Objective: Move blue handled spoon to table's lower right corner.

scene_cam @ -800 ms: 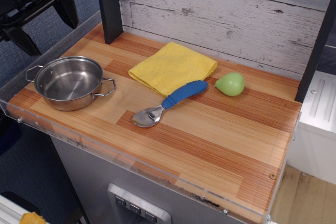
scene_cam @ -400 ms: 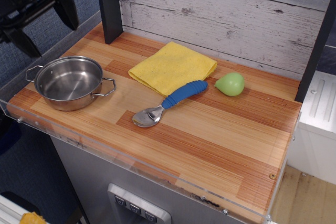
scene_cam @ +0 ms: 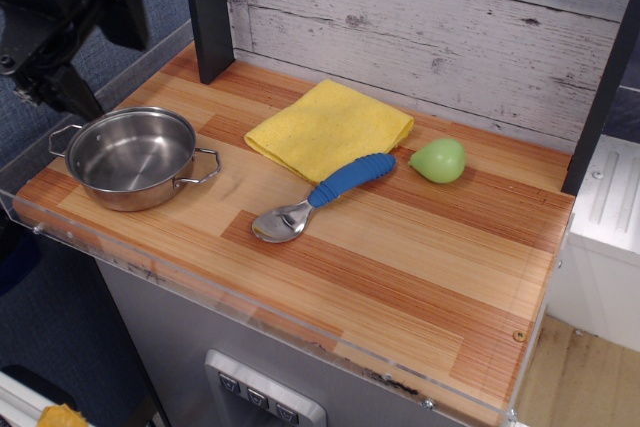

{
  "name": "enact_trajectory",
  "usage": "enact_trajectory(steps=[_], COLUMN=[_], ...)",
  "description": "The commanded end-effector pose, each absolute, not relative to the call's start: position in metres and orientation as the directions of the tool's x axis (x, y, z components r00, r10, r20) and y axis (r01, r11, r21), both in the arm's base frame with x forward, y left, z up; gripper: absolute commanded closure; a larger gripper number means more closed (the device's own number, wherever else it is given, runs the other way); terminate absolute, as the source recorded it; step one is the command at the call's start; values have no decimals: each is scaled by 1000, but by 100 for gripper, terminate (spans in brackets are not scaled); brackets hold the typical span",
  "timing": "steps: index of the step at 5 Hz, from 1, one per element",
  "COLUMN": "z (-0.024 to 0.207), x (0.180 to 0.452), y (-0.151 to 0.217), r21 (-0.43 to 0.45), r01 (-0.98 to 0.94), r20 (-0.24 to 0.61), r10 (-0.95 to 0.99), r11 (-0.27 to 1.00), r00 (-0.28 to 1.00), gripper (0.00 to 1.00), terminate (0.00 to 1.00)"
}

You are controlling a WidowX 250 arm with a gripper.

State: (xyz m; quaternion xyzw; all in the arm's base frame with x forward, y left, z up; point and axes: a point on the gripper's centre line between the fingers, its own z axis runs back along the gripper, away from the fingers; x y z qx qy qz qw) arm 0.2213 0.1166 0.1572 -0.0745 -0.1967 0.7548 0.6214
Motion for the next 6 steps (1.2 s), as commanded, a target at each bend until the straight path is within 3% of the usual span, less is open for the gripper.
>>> enact_trajectory(steps=[1, 2, 3, 4, 6], z=[151, 152, 147, 143, 150], x=[255, 256, 265, 272, 289], y=[111, 113, 116, 113, 99], r21=[-318, -320, -314, -287, -157], r01=[-898, -896, -843, -763, -468], r20=[180, 177, 111, 101, 202], r10=[949, 948, 899, 810, 492], r11=[303, 308, 437, 580, 870], r00=[257, 263, 424, 578, 847], gripper=[0, 0, 0, 0, 0], terminate=[0, 0, 0, 0, 0])
